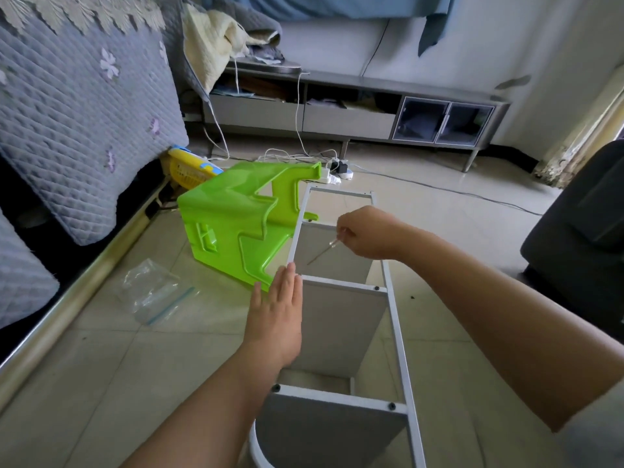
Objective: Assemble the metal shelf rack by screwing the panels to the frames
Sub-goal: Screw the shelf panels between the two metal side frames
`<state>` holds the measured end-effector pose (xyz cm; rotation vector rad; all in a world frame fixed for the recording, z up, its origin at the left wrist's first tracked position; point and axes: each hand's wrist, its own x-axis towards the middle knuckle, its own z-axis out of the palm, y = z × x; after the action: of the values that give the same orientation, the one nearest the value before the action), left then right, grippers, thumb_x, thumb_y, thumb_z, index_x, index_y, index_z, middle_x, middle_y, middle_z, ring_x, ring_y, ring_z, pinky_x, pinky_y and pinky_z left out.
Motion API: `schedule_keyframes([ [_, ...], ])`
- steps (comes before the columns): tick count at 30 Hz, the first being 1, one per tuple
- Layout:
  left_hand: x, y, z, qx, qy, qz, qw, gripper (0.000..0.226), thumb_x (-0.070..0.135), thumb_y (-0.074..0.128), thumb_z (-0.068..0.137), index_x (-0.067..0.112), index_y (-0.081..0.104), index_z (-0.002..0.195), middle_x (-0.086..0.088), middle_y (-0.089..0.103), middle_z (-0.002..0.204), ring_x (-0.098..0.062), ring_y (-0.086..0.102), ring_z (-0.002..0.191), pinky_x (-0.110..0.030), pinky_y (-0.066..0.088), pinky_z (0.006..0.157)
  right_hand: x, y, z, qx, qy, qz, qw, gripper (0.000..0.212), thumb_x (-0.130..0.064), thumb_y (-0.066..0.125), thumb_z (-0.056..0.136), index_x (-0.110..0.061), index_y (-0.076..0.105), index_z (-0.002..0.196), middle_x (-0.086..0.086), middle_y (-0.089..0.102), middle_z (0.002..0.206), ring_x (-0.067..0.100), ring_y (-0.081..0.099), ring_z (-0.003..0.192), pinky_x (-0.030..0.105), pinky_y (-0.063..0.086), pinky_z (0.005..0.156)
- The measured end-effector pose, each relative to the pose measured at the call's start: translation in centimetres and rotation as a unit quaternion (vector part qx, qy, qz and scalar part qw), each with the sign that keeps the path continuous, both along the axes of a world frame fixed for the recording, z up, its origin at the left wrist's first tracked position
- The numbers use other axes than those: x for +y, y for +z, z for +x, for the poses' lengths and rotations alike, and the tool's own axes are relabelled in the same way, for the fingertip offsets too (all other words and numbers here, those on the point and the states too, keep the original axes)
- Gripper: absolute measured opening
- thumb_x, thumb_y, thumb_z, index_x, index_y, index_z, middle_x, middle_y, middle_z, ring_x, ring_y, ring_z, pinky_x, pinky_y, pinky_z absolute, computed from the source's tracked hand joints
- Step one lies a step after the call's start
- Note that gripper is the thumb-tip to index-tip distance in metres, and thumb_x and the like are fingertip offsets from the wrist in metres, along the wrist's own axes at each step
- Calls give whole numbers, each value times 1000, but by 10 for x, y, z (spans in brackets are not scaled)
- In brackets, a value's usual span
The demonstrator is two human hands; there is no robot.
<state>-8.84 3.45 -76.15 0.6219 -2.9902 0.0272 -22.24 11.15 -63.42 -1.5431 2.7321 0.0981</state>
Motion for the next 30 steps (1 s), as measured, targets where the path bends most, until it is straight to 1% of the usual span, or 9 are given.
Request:
schedule_keyframes([
  [1,1,-2,-1,26,-25,-42,998,81,23,62,79,-2,22,145,-15,13,155,-23,21,142,-51,26,109,14,-1,-7,-3,-21,-21,1000,29,-15,38,94,-4,61,107,16,62,109,31,55,101,31,43,78],
  [2,1,-8,-3,45,-37,-67,996,83,24,77,61,-5,46,133,-18,40,144,-24,44,131,-52,40,98,30,-3,-13,-7,-40,-39,998,28,-14,38,93,-4,62,105,15,63,107,30,55,99,30,42,76],
  [3,-1,-15,-6,59,-45,-90,993,82,22,86,42,-5,62,116,-18,58,127,-26,60,113,-49,50,84,45,-5,-19,-9,-56,-54,997,28,-13,38,93,-4,63,105,13,64,106,29,55,99,30,42,77],
  [4,-2,-21,-7,58,-45,-89,993,81,20,89,30,-6,69,103,-20,66,112,-28,67,100,-46,54,74,60,-7,-23,-9,-67,-63,996,29,-13,39,94,-5,63,107,12,65,108,27,56,101,30,42,80],
  [6,-5,-31,-9,31,-35,-71,996,80,20,91,21,-9,71,92,-24,69,98,-34,69,90,-42,56,65,84,-12,-29,-10,-71,-62,995,30,-12,39,95,-8,63,113,7,64,114,24,55,106,27,40,84],
  [8,-4,-36,-9,24,-37,-79,996,80,21,91,20,-11,70,90,-26,68,94,-37,68,89,-41,56,64,98,-16,-33,-13,-64,-51,997,31,-12,39,95,-11,61,117,5,63,117,22,54,109,25,38,84],
  [20,-8,-37,-7,-28,-59,-64,996,87,27,90,33,-18,63,101,-33,63,104,-43,63,100,-50,55,78,103,-22,-35,-19,-51,-47,997,30,-14,39,96,-16,59,118,2,58,114,21,53,107,26,39,83],
  [24,-9,-38,-8,-30,-62,-65,996,85,24,88,35,-18,62,104,-32,63,106,-42,62,102,-50,55,80,98,-24,-35,-25,-50,-29,998,31,-15,38,95,-18,59,117,1,57,114,21,53,107,29,43,86],
  [30,-9,-42,-8,15,-58,-76,995,80,19,88,33,-16,64,101,-30,64,104,-40,64,100,-48,56,77,90,-12,-29,-20,-33,26,999,30,-11,38,95,-16,59,116,2,56,112,20,52,106,23,37,81],
])
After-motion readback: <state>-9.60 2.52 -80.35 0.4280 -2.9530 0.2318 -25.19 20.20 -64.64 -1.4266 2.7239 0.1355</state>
